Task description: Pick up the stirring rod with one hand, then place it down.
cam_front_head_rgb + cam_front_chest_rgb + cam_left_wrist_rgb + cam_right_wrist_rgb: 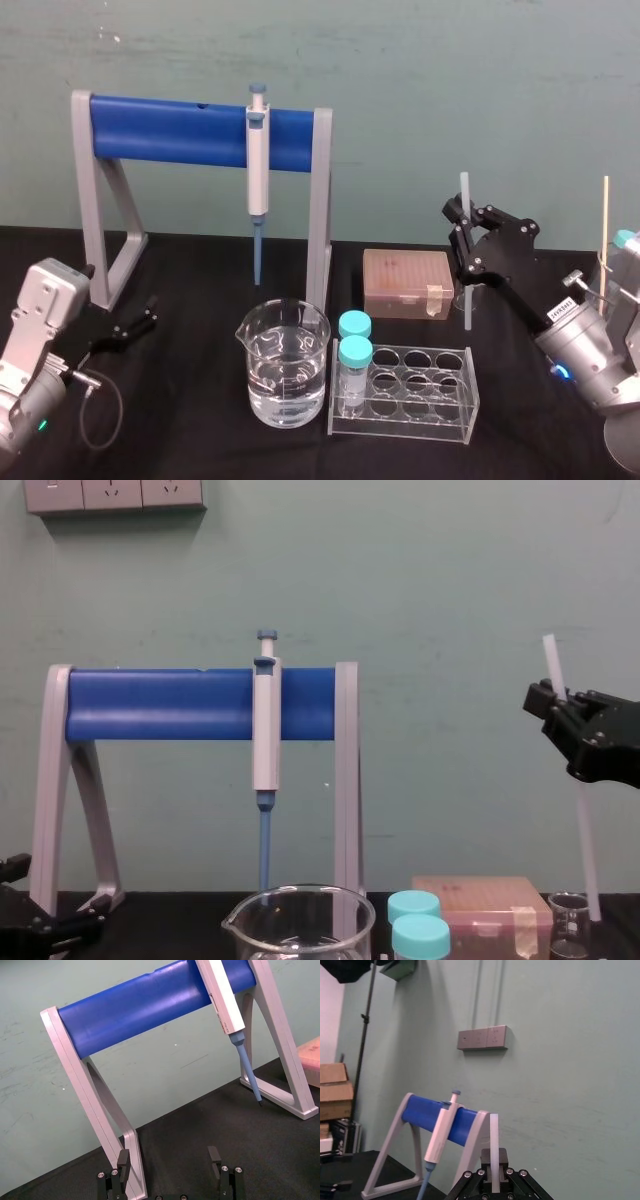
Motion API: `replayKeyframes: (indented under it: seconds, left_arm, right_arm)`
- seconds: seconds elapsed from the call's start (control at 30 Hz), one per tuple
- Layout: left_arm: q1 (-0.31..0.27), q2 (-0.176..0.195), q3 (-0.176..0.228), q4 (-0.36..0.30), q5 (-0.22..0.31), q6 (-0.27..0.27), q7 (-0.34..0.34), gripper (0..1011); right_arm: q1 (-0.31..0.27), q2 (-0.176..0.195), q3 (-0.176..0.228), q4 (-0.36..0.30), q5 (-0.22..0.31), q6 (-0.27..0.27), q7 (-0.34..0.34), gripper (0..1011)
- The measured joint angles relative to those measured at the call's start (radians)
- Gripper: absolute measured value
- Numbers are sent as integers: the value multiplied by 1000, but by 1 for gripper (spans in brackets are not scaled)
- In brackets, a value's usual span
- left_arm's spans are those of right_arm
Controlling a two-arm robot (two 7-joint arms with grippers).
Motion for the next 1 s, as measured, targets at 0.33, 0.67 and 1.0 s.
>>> replayKeyframes:
  seconds: [0.33,0.67,1.0]
  left_arm:
    - [0,0,0,0,0,0,0,1000]
    - [0,0,0,0,0,0,0,1000]
    - [0,0,0,0,0,0,0,1000]
  right_arm:
    - [-1,5,-18,-12,9,7,21,72]
    - [-18,11,-37,-34,13,32,22,72]
    - [-30,17,-50,-36,12,38,21,72]
